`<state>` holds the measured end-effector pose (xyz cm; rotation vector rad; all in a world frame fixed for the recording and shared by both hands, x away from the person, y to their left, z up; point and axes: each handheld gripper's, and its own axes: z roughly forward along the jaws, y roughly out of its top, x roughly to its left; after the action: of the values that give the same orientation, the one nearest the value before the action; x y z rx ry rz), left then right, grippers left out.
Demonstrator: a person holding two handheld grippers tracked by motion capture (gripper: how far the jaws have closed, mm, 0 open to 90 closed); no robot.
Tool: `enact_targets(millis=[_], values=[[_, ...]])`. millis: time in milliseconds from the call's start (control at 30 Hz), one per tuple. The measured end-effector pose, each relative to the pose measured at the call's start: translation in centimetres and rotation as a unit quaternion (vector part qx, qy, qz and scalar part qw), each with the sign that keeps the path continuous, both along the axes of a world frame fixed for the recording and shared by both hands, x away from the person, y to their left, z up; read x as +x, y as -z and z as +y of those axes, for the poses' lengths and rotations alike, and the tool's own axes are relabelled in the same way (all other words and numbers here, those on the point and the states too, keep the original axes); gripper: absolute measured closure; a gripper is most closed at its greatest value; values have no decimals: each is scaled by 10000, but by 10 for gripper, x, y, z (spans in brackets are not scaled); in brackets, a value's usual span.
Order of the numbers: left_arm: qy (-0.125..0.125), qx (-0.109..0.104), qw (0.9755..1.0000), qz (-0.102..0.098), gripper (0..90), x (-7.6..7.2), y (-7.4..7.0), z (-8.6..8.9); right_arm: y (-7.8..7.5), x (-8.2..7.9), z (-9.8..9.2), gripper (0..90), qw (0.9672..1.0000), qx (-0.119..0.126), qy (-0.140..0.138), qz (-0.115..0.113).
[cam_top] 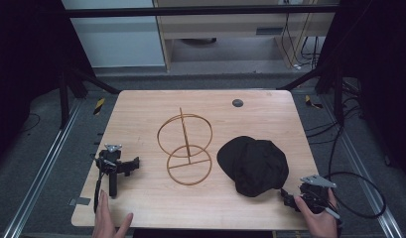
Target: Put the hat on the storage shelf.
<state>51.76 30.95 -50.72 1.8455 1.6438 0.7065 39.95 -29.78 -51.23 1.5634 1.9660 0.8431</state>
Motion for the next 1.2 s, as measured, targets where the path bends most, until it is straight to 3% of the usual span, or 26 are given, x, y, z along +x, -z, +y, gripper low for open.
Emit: enact_targets(millis=[300,433,533,667,1200], values=[[-103,-4,9999,-3,0,0,0,-2,-8,-9,12,109,9995,-163,-283,-6],[-111,3,9999,-8,0,0,0,-2,-14,-17,13,130,9991,-145,-380,73],[-102,0,9999,-3,0,0,0,-2,-22,-20,12,163,9988,-222,-327,289],[-68,-6,10000,-8,0,0,0,-1,-40,-25,12,164,9986,-45,-407,327],[-86,-13,10000,-7,0,0,0,-2,-106,-12,36,148,9936,-534,-943,319]])
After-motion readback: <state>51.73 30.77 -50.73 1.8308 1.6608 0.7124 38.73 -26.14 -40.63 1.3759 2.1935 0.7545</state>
